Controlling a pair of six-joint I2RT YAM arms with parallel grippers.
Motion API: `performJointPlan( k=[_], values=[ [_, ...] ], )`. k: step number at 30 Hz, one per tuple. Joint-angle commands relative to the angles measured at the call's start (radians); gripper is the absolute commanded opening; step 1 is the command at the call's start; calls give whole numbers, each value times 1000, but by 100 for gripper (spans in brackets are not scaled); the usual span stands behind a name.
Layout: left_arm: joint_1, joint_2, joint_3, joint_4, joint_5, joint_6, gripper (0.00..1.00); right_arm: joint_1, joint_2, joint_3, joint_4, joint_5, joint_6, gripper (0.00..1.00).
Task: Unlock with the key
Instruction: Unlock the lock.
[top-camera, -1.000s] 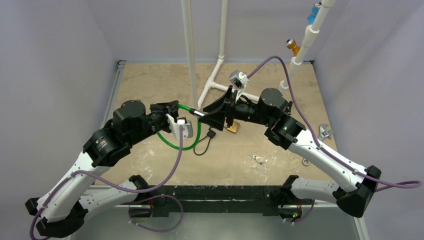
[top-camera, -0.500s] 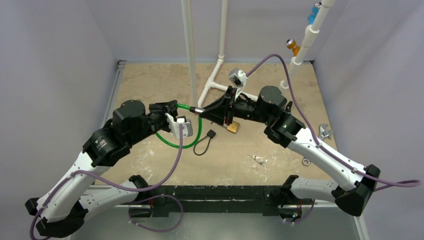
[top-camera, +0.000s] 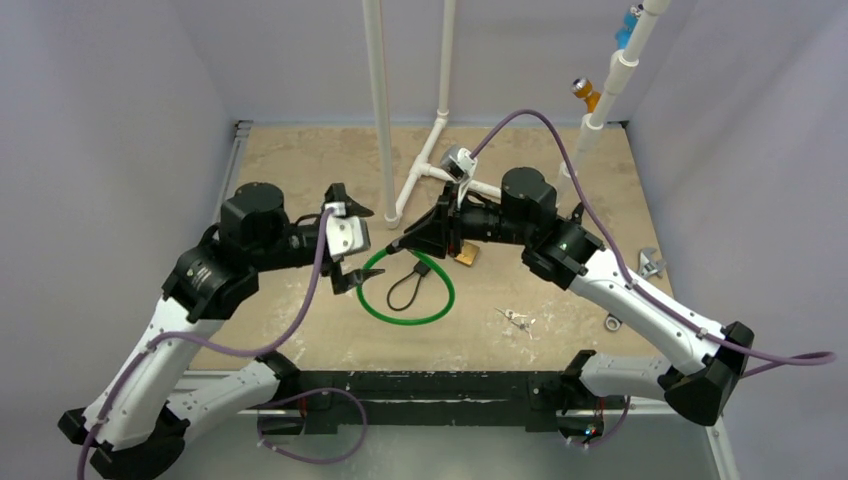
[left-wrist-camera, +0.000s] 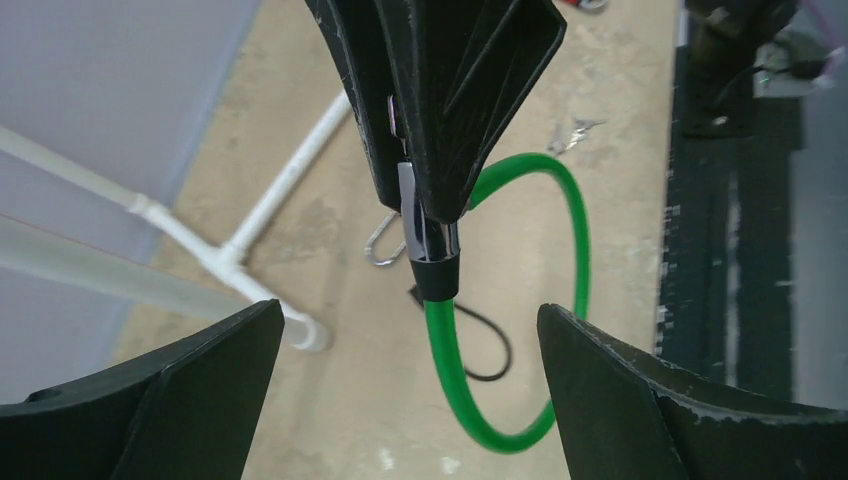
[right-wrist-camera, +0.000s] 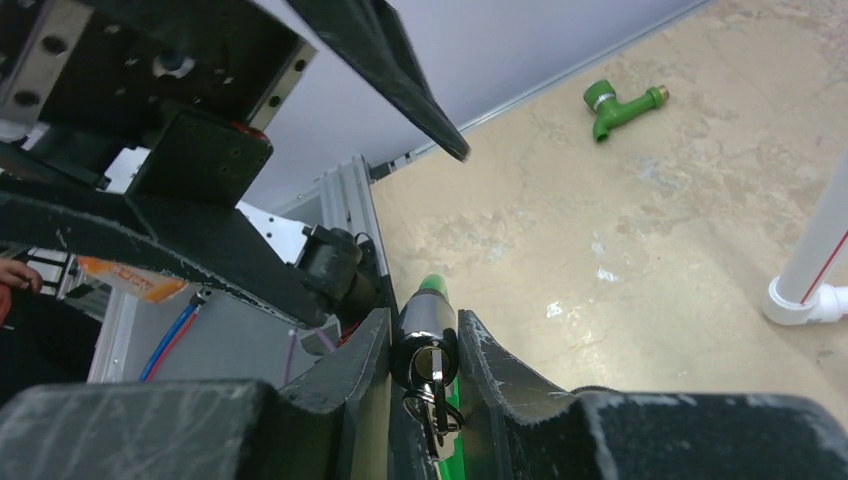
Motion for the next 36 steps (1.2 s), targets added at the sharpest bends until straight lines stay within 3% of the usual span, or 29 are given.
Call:
performJointPlan(
  k=[1,6,10,13,15,16,17,18,19,23,26,28,33,36],
  values=[
    [128,107,39,-75,408,-239,100,3,-21,81,-15,-37,-36,0],
    [161,150,-71,64,515,-318,100,10,-5,119,-67,-55,-58,0],
    [161,204,-54,115,620,-364,100,13,-3,126,-68,-45,-63,0],
    [162,229,-44,177,631,-402,89,15,-1,121,-43,-48,-55,0],
    [161,240,-34,215,632,-437,74,15,4,114,-29,-49,-50,0],
    [161,242,-31,220,622,-444,61,15,6,111,-23,-47,-49,0],
    [161,236,-31,209,613,-432,43,15,8,108,-21,-45,-48,0],
    [161,226,-31,177,583,-403,10,16,7,106,-18,-42,-48,0],
    [161,215,-34,154,552,-385,0,15,6,104,-17,-39,-49,0],
    [163,187,-34,94,488,-315,0,15,7,102,-14,-44,-47,0],
    [164,174,-7,69,473,-278,0,12,5,108,-19,-54,-46,36],
    [164,173,22,10,468,-226,0,10,-10,123,-57,-9,-74,50],
    [164,164,66,-158,446,-51,0,-5,-64,174,-119,55,-134,53],
    [164,150,78,-172,425,-16,0,-5,-65,184,-134,38,-140,36]
  ],
)
